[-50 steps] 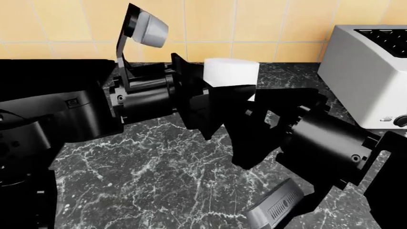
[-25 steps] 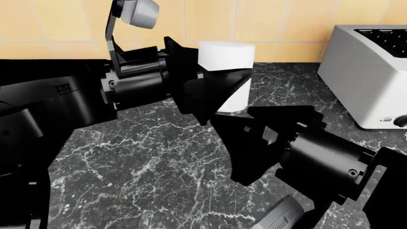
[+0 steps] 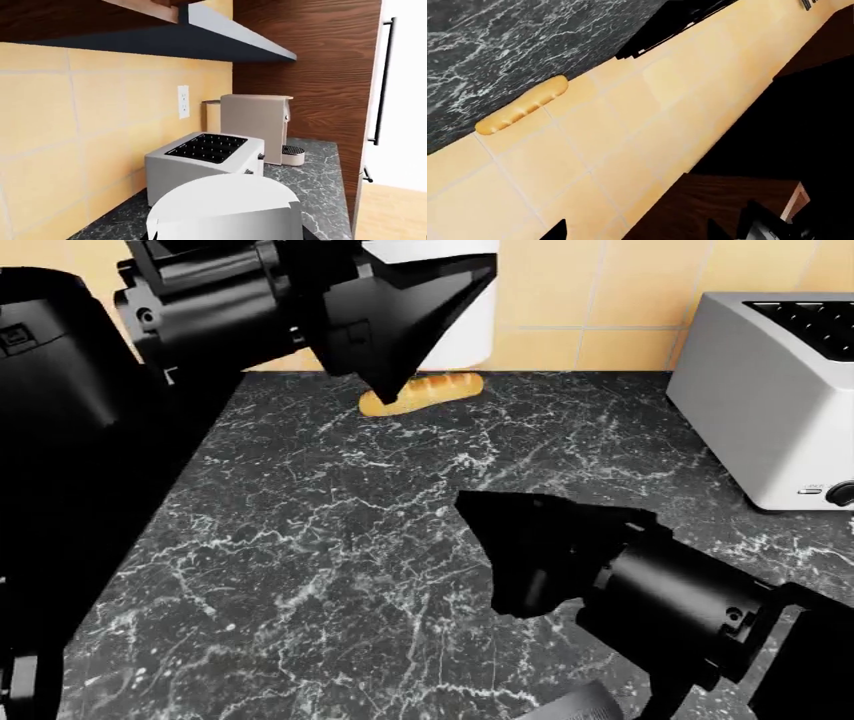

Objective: A wet mug is on the counter and needs to be dried. Pick it up and place it upside down in the open cabinet.

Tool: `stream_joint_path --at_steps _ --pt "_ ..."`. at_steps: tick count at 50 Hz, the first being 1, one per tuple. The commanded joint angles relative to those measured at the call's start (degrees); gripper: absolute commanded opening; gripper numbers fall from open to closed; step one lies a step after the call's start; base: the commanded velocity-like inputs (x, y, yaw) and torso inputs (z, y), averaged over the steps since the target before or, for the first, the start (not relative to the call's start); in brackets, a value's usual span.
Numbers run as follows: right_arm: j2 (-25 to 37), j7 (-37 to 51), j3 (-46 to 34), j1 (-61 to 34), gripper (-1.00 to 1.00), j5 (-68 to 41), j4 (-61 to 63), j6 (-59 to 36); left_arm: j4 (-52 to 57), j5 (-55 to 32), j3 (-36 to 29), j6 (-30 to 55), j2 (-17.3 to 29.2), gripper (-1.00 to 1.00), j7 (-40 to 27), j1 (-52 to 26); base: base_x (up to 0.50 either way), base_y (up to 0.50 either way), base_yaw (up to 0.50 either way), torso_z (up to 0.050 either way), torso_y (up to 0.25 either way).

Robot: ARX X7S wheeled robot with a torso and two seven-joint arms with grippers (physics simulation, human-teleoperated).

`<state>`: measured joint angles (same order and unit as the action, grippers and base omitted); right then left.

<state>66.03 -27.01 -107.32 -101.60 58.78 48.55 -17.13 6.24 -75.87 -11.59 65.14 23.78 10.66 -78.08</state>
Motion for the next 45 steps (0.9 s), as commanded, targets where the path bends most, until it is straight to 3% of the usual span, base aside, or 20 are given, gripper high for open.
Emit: stream_joint_path --at_steps 1,6,9,12,16,20,29,45 --pt "-1.7 2.2 4.3 8.9 1.0 -13.6 4.1 -20.2 3.5 1.0 1.4 -1.7 2.4 -1.0 0.1 -1.0 0.0 0.0 0.0 0.0 0.0" --pt "-6.2 5.1 12.0 13.8 1.0 -24.3 8.3 -35.5 7.2 0.9 2.3 -2.3 3.4 -1.0 -1.5 -0.4 0.0 0.0 0.0 0.0 0.0" --pt "-10.4 6.7 22.2 17.6 1.0 -33.9 10.7 -44.3 9.9 -0.5 3.2 -2.2 3.8 -1.0 -3.0 0.5 0.0 0.0 0.0 0.0 0.0" --pt "-15.6 6.7 37.3 24.7 1.0 -41.1 11.4 -51.5 13.0 -1.0 3.9 -2.6 4.2 -1.0 -4.6 1.6 0.0 0.0 0.0 0.0 0.0" --pt "-23.2 2.3 53.1 34.0 1.0 -40.7 11.4 -57.7 16.6 -1.9 4.9 -3.0 4.8 -1.0 -6.4 3.1 0.0 0.0 0.0 0.0 0.0" --pt "-29.5 -1.5 60.7 37.8 1.0 -37.9 11.3 -62.0 18.8 -2.1 5.3 -3.2 5.0 -1.0 -7.9 3.1 0.0 0.0 0.0 0.0 0.002" --pt "-39.0 -4.3 71.3 41.2 1.0 -36.9 10.0 -68.7 24.4 1.9 6.0 -5.2 6.4 -1.0 -9.9 3.5 0.0 0.0 0.0 0.0 0.0" --pt "-42.2 -4.8 73.6 46.3 1.0 -35.4 10.6 -70.1 25.2 23.1 5.1 -15.3 5.5 -1.0 -15.1 -2.8 0.0 0.0 0.0 0.001 0.001"
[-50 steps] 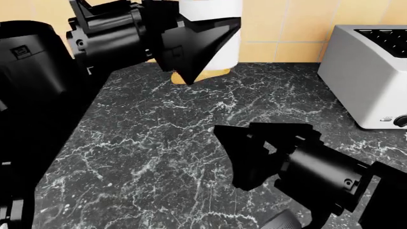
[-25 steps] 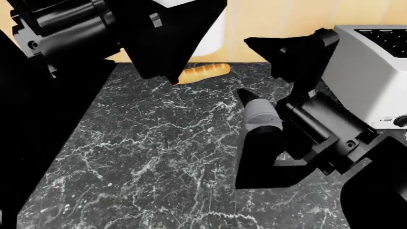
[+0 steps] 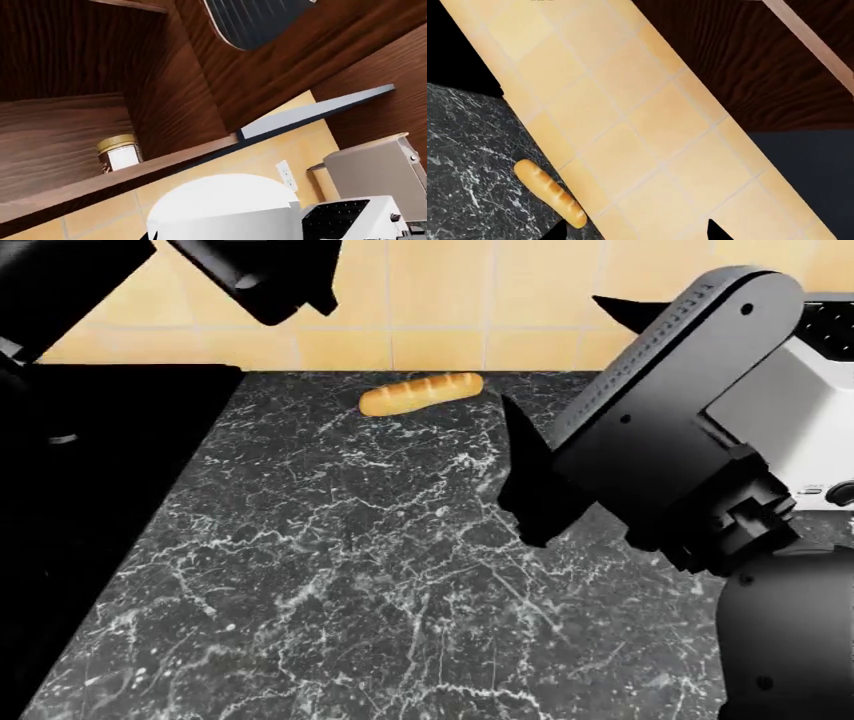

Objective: A wet mug is on the counter and needs to be dried. Pick it up and place it upside down in the open cabinet.

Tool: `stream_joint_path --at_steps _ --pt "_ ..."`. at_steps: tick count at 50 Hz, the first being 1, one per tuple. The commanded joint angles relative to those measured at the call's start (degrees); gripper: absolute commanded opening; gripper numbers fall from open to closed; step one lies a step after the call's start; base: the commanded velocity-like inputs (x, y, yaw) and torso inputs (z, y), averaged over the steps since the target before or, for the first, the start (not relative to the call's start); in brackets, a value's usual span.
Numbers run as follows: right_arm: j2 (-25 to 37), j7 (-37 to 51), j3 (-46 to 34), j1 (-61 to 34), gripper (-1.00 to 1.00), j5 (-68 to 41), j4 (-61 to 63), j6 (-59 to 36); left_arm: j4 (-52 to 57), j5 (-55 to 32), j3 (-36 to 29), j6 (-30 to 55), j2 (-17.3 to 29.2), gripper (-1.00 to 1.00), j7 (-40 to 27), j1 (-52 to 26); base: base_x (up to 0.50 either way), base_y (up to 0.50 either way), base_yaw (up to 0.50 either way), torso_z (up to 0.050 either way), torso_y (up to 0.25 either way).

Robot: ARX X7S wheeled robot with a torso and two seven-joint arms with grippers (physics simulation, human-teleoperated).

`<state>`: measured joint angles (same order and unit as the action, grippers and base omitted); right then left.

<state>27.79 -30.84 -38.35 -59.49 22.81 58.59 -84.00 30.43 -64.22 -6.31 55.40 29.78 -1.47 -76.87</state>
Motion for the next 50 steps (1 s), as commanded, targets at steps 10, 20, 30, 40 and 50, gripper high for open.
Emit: stream_joint_path --at_steps 10,20,30,40,50 --pt "-11.3 -6.2 10.8 7.8 1.0 8.4 -0.7 -5.9 0.4 16.1 -1.9 -8.0 -1.5 -1.0 -3.8 -8.3 0.0 0.0 0.0 0.0 0.0" --pt "-17.6 -19.7 9.2 9.3 1.0 25.9 -3.2 -5.6 -1.5 19.8 -3.9 -9.4 -2.4 -1.0 -4.2 -11.8 0.0 0.0 0.0 0.0 0.0" --pt "-19.1 -23.6 8.8 10.3 1.0 30.9 -3.0 -5.2 -6.1 25.6 -8.7 -7.6 -2.7 -1.0 -6.2 -16.9 0.0 0.0 0.0 0.0 0.001" --pt "-21.3 -25.5 10.4 12.0 1.0 33.0 -3.1 -3.4 -10.4 29.5 -12.3 -5.3 -3.0 -1.0 -7.9 -21.3 0.0 0.0 0.0 0.0 0.0" --pt "-23.2 -25.4 12.0 13.1 1.0 33.7 -3.1 -2.8 -14.7 32.2 -15.4 -6.1 -4.1 -1.0 -6.9 -24.9 0.0 0.0 0.0 0.0 0.0"
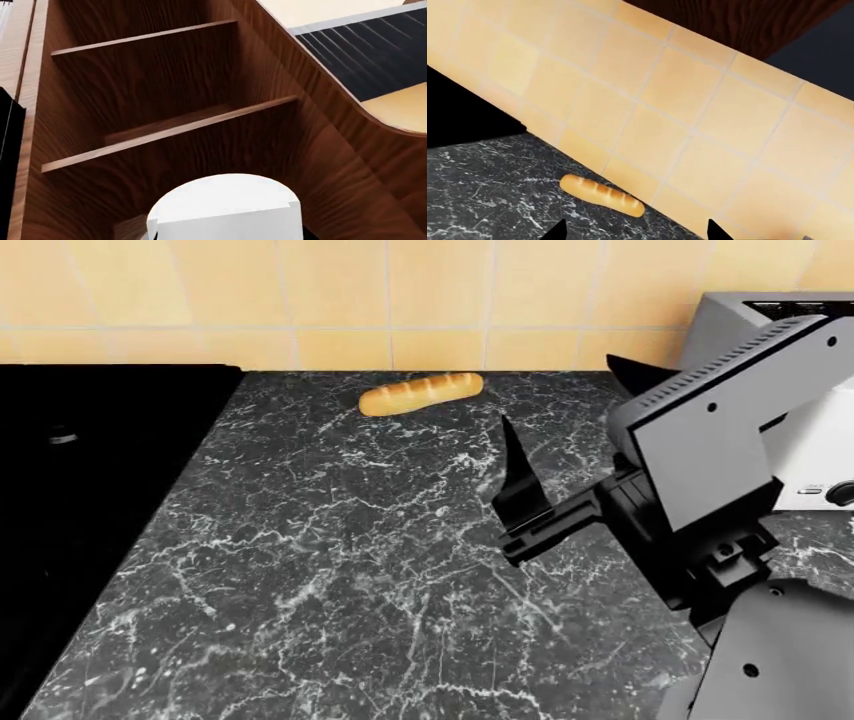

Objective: A wet mug is on the counter and needs to be dried. Pick it up and place it upside down in the open cabinet.

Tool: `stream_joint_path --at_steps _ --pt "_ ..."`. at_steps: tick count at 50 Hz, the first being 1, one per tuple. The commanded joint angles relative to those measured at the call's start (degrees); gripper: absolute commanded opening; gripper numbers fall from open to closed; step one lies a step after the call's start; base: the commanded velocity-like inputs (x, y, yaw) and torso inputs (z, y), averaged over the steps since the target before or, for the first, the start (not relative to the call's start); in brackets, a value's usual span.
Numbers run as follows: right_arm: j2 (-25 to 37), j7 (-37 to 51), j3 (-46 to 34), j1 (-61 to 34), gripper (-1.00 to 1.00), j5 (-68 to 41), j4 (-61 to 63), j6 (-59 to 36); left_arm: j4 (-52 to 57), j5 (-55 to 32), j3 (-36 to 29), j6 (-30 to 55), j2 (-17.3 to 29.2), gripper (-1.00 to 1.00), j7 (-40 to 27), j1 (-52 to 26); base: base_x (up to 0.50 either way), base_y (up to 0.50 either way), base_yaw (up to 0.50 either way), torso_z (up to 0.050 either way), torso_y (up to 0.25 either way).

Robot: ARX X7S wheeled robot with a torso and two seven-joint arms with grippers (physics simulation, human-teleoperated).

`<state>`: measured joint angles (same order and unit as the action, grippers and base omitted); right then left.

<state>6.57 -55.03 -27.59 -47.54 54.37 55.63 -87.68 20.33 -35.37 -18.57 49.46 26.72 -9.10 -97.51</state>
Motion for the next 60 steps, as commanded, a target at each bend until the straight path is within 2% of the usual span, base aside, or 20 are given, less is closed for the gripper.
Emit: stream_joint_path --at_steps 1,13,23,41,54,57,60 --pt "-1.9 -1.2 1.1 1.0 1.0 2.4 -0.1 0.9 -5.3 3.7 -3.5 -0.3 -1.2 -1.0 0.9 -4.7 0.0 0.0 0.0 0.0 0.0" --pt "-2.0 -1.7 1.5 1.7 1.0 3.4 -0.1 2.1 -15.1 6.6 -5.3 -3.6 -4.8 -1.0 2.6 -11.4 0.0 0.0 0.0 0.001 0.001" --pt "-1.9 -2.6 1.1 2.0 1.0 4.7 0.4 1.8 -27.7 8.6 -5.3 -8.5 -8.8 -1.0 4.7 -18.3 0.0 0.0 0.0 0.0 0.0" --pt "-2.5 -3.4 1.4 2.3 1.0 5.5 0.2 2.8 -53.1 12.5 -6.4 -18.4 -15.4 -1.0 9.0 -28.9 0.0 0.0 0.0 0.0 0.001" --pt "-2.6 -3.0 3.4 3.9 1.0 4.2 0.4 4.8 -77.6 15.1 -6.2 -29.1 -21.2 -1.0 12.3 -36.9 0.0 0.0 0.0 0.0 0.0" --pt "-2.8 -2.3 4.3 5.0 1.0 3.2 0.5 5.9 -80.0 18.5 -2.9 -29.6 -22.3 -1.0 13.2 -37.5 0.0 0.0 0.0 0.0 0.0" --pt "-2.9 -2.1 4.5 5.4 1.0 2.9 0.6 6.3 -81.8 25.9 4.8 -28.6 -23.8 -1.0 14.5 -37.5 0.0 0.0 0.0 0.0 0.0"
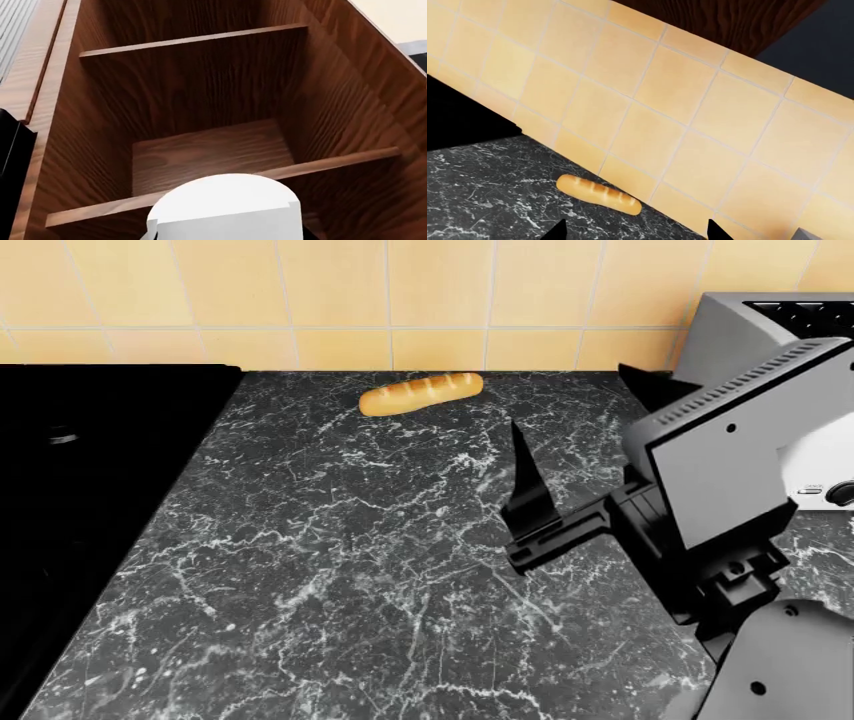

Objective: A wet mug is on the counter and needs to be dried. Pick it up and place it upside down in the open cabinet.

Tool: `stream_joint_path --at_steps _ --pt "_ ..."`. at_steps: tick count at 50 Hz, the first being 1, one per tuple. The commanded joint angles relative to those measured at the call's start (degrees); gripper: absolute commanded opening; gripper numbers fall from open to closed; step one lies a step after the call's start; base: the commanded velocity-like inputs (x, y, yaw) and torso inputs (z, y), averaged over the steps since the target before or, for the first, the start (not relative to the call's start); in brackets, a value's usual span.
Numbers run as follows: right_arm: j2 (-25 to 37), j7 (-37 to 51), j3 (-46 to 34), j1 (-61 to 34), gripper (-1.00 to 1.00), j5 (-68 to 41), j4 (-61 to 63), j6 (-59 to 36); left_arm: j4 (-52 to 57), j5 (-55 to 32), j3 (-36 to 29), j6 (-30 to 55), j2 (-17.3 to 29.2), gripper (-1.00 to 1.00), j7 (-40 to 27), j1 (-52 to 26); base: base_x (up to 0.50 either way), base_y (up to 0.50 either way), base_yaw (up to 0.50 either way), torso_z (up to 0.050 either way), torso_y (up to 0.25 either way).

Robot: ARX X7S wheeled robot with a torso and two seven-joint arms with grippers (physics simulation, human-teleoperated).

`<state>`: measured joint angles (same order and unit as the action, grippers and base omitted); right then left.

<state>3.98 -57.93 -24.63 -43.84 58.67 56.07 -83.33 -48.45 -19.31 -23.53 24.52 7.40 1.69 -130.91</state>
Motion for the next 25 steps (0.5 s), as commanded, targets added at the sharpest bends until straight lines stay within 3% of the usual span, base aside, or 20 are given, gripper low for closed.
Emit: stream_joint_path --at_steps 1,6,11,17,25 --pt "-0.3 0.8 1.5 1.8 1.0 -1.4 0.2 2.0 -13.6 12.2 12.4 -3.2 -5.0 -1.0 3.9 -4.1 0.0 0.0 0.0 0.0 0.0" --pt "-0.2 0.8 1.2 2.3 1.0 -1.0 0.6 2.0 -16.5 18.7 20.5 -3.0 -6.0 -1.0 4.3 -4.1 0.0 0.0 0.0 0.0 0.002" --pt "-0.2 1.0 1.1 2.9 1.0 -0.8 0.9 2.2 -18.0 21.0 22.3 -0.1 -6.6 -1.0 3.5 -4.1 0.0 0.0 0.0 0.0 0.0" --pt "-0.5 2.1 2.4 4.7 1.0 -2.2 1.3 3.8 -19.2 18.7 18.2 7.2 -7.4 -1.0 3.3 -4.1 0.0 0.0 0.0 0.0 0.0" --pt "-0.7 3.2 4.1 7.4 1.0 -3.4 2.5 5.7 -23.2 11.0 9.6 8.9 -7.4 -1.0 0.8 -4.1 0.0 0.0 0.0 0.0 0.0"
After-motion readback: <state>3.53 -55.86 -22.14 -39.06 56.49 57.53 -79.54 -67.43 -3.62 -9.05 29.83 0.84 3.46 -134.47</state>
